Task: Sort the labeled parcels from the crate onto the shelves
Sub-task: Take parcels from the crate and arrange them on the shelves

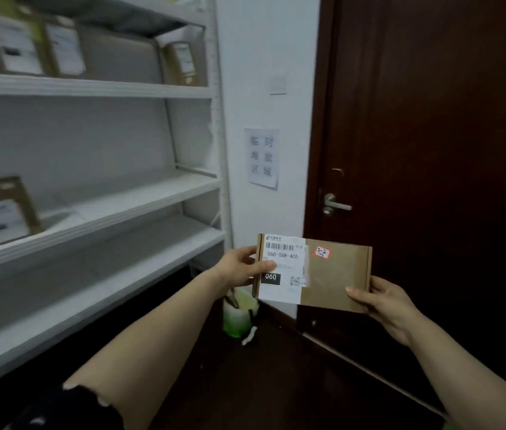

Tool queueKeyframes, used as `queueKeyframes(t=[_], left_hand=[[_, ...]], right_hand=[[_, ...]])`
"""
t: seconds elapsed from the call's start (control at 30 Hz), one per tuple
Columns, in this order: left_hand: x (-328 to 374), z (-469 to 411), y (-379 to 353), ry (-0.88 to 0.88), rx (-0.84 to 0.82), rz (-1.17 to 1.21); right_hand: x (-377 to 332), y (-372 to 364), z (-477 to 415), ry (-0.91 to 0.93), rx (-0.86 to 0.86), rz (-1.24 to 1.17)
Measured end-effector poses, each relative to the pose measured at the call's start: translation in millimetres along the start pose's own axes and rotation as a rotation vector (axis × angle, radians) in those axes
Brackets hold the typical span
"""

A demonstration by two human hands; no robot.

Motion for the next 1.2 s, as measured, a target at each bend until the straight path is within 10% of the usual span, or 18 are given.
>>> queueKeyframes(t=[0.8,1.2], left_hand=[[-167,187,532,0.264,0.899,0.067],[-212,195,685,0.332,1.021,0.093]], right_hand=[[12,-590,175,0.051,-0.887,0.151],[20,-778,218,0.012,-1.028,0.162]])
Point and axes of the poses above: each hand's wrist, its own z-axis away from the middle knuckle, its own y-axis out of the back of the hand, x = y × z, the point moved 2 cm from there along -z, towards the middle knuckle, and after that the axes turned 13 degrees about x, right-handed, at the moved point
